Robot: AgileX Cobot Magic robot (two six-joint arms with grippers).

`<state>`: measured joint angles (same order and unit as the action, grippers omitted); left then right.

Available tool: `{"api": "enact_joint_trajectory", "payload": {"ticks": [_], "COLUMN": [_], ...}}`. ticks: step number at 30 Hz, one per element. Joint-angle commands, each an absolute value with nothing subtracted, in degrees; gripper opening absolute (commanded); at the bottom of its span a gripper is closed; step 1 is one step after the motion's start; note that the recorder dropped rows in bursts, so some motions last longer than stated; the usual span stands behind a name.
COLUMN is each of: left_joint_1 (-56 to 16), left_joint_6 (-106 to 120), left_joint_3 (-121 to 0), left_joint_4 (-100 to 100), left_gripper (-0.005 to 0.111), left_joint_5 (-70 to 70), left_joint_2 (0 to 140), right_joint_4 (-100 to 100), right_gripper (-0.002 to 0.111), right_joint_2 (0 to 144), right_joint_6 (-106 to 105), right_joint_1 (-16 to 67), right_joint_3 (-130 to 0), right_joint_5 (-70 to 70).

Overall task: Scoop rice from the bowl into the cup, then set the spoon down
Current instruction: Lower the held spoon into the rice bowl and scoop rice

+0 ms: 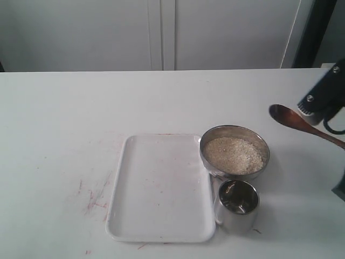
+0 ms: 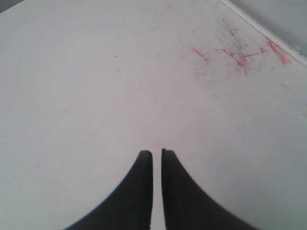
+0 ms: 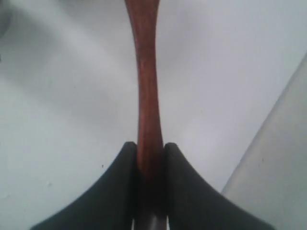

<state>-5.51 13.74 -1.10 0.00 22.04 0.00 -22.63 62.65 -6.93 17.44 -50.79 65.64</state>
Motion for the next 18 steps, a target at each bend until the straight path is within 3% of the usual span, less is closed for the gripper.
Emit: {"api": "enact_joint_trajectory", "payload": {"ticks": [1, 13, 18], "left_joint_1": [-5.92, -5.92, -5.92], "left_joint_6": [13.47, 13.47, 13.47], "left_joint_3": [-0.58, -0.58, -0.58], "left_joint_4": [-0.32, -0.32, -0.32], "left_gripper": [0.014, 0.014, 0.014], "left_joint_5": [24.89, 24.89, 24.89], "left_joint_2": [0.0, 0.0, 0.0], "right_joint_4": [-28.28, -50.27, -65.42], "right_gripper": [0.0, 0.0, 0.0], "right_joint_2": [60.61, 77.34, 87.54], "right_joint_6": [-0.8, -0.33, 2.69], "right_joint_1": [22.77, 36.92, 37.98], "right_joint_3": [-50.89, -55.75, -55.75], "right_joint_5": [69.96, 69.96, 69.96]}}
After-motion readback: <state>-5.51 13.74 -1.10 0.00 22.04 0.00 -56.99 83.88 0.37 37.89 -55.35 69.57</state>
